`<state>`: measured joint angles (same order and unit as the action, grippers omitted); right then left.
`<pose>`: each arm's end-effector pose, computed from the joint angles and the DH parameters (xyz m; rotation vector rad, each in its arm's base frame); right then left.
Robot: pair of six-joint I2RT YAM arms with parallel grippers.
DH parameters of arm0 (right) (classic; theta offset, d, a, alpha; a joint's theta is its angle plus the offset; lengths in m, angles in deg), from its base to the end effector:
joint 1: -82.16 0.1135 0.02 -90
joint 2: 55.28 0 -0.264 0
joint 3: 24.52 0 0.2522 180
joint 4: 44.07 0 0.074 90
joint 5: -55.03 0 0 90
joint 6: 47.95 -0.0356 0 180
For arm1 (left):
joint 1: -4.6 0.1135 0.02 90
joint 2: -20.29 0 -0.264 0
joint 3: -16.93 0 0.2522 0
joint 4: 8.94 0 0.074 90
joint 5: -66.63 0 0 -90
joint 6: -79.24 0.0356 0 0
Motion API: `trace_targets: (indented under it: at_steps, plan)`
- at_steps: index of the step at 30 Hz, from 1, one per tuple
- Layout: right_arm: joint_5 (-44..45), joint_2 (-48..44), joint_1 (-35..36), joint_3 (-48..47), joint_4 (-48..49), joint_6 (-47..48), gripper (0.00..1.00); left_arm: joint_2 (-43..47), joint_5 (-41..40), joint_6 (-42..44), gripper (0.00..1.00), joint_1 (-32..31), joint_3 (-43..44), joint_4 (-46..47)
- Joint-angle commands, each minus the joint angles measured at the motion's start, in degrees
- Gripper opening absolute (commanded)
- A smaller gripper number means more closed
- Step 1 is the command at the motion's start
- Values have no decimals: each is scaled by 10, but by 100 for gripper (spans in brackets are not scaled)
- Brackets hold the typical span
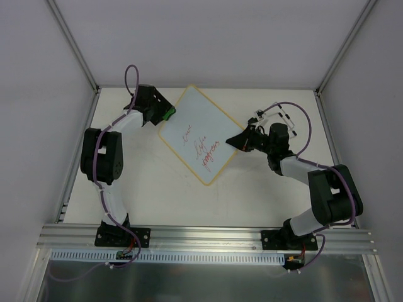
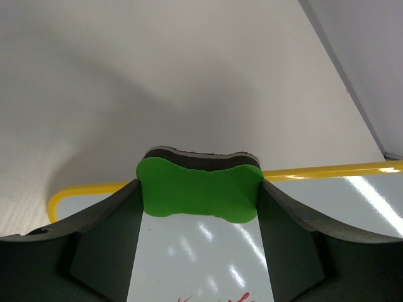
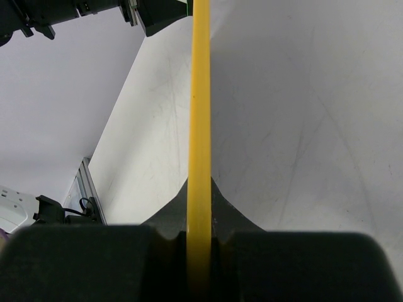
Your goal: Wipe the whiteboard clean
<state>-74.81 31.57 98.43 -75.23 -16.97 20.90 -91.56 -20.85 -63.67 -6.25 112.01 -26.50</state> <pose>0.2905 0.1085 0.2124 -0.4618 1.7545 1.0695 0.4419 -0.0863 0.2240 -0.7834 2.1105 -0.6698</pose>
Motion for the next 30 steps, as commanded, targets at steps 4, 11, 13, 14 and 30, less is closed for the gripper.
trace_targets:
  at_steps: [4, 11, 13, 14, 30]
  plan:
    - [-85, -10, 36, 3, -9, 95, 0, -2, 10, 9, 7, -3, -28, -39]
    - [-84, -2, 41, -3, -9, 97, 0, -4, -9, 2, 6, -23, 24, -39]
    - [-83, 0, 44, -6, -10, 97, 0, -14, -9, -1, 6, -29, 35, -40]
    - [-83, 0, 45, -8, -10, 98, 0, -22, -9, -2, 6, -32, 47, -39]
    - [-81, 0, 47, -11, -21, 102, 0, -46, 1, 19, 6, -81, 97, -43]
